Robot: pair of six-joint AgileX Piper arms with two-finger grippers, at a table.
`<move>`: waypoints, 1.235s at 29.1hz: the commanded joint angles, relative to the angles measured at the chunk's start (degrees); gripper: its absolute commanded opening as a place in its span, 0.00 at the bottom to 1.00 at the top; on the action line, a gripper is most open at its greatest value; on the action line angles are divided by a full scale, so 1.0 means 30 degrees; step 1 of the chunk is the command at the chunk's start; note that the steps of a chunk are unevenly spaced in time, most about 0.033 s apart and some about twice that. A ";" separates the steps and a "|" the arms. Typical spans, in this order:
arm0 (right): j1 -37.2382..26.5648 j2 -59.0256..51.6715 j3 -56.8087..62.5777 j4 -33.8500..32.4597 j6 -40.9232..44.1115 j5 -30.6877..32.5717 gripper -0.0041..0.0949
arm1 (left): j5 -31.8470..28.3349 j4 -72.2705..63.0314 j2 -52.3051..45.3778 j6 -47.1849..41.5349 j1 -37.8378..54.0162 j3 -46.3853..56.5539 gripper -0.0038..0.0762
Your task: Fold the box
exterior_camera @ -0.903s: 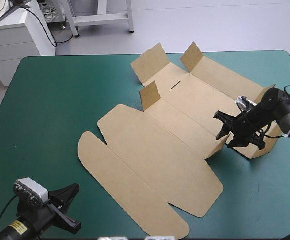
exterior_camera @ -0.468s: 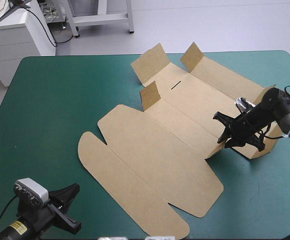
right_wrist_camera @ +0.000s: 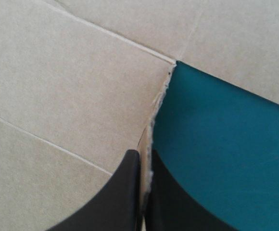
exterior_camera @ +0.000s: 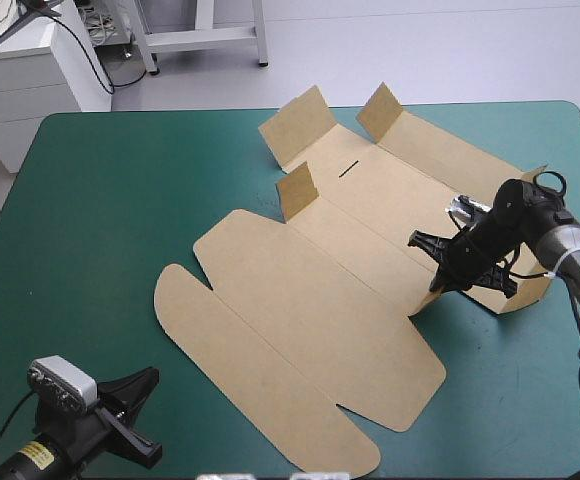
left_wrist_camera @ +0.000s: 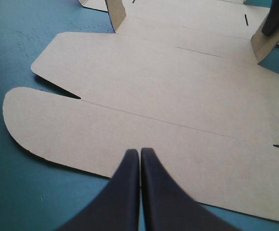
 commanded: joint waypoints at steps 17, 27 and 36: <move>0.0080 -0.0388 -0.0906 -0.0137 0.0108 -0.0069 0.03 | -0.1203 -0.0815 0.0410 -0.0020 -0.0086 -0.0449 0.04; 0.0080 0.2460 -0.6008 -0.4656 -0.1218 0.3183 0.03 | -0.1250 -0.0815 0.0410 -0.0020 -0.0086 -0.0449 0.04; 0.0417 0.6878 -1.2008 -0.4884 -0.7196 0.3144 0.03 | -0.1250 -0.0815 0.0410 -0.0020 -0.0086 -0.0416 0.04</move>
